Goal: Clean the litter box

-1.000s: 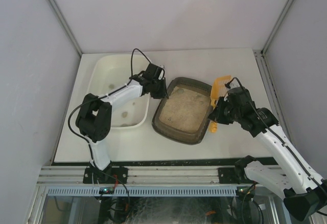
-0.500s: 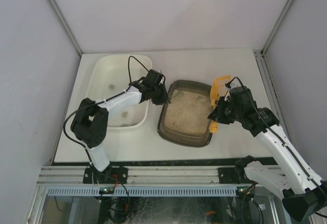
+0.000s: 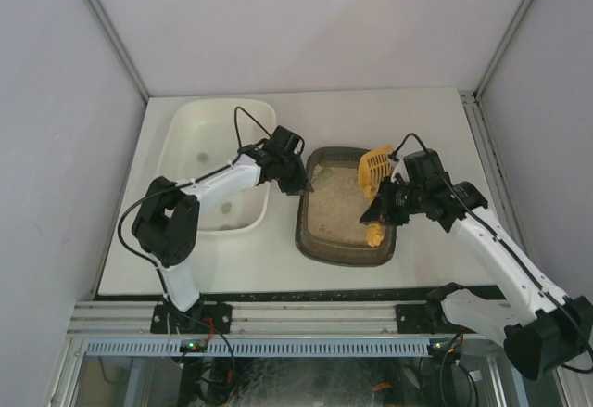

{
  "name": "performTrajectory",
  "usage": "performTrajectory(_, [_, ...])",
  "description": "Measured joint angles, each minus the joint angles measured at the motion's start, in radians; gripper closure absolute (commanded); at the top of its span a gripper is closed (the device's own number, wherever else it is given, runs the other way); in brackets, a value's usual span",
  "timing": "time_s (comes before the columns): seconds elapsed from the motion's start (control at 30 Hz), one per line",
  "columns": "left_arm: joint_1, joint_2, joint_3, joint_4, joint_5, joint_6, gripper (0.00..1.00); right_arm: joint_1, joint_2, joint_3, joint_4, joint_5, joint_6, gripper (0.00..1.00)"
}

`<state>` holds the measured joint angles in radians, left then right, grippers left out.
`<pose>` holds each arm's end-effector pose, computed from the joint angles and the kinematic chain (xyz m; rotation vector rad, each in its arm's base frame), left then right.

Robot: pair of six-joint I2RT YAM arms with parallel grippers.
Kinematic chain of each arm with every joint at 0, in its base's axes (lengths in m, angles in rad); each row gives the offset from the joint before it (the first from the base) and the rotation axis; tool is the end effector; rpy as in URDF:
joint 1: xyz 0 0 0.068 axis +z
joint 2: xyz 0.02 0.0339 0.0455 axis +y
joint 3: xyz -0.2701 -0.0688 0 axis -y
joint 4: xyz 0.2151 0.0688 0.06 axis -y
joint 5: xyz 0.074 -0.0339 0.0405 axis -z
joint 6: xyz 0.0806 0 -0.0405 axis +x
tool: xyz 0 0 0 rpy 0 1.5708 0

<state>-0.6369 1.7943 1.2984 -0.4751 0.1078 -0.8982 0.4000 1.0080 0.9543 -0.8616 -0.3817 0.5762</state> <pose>0.3040 -0.2357 0.2001 -0.3072 2.6837 -0.6848 0.1583 0.0995 0.2723 0.0588 2.6105 0.8601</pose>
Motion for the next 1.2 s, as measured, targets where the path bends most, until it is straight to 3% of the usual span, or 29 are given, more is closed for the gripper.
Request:
performTrajectory(0.07, [0.003, 0.031, 0.05, -0.051, 0.018, 0.024, 0.72, -0.002, 0.051, 0.0, 0.015, -0.07, 0.019, 1.0])
performTrajectory(0.27, [0.02, 0.184, 0.303, -0.278, 0.07, 0.206, 0.52, -0.006, 0.201, 0.0, 0.048, -0.2, 0.088, 1.0])
performTrajectory(0.33, [0.035, 0.203, 0.336, -0.298, 0.105, 0.271, 0.37, -0.006, 0.239, 0.0, 0.061, -0.223, 0.107, 1.0])
performTrajectory(0.4, [0.055, 0.215, 0.361, -0.302, 0.154, 0.344, 0.07, -0.007, 0.279, 0.0, 0.077, -0.249, 0.131, 1.0])
performTrajectory(0.43, [0.073, 0.218, 0.367, -0.299, 0.19, 0.38, 0.01, -0.007, 0.298, 0.0, 0.086, -0.258, 0.145, 1.0])
performTrajectory(0.63, [0.191, 0.259, 0.436, -0.302, 0.381, 0.525, 0.0, -0.001, 0.365, 0.006, 0.117, -0.282, 0.199, 1.0])
performTrajectory(0.87, [0.227, 0.519, 0.978, -0.328, 0.45, 0.811, 0.0, 0.015, 0.371, 0.02, 0.11, -0.271, 0.203, 1.0])
performTrajectory(1.2, [0.137, 0.546, 1.0, -0.342, 0.528, 1.234, 0.0, 0.043, 0.286, 0.02, 0.098, -0.247, 0.227, 1.0])
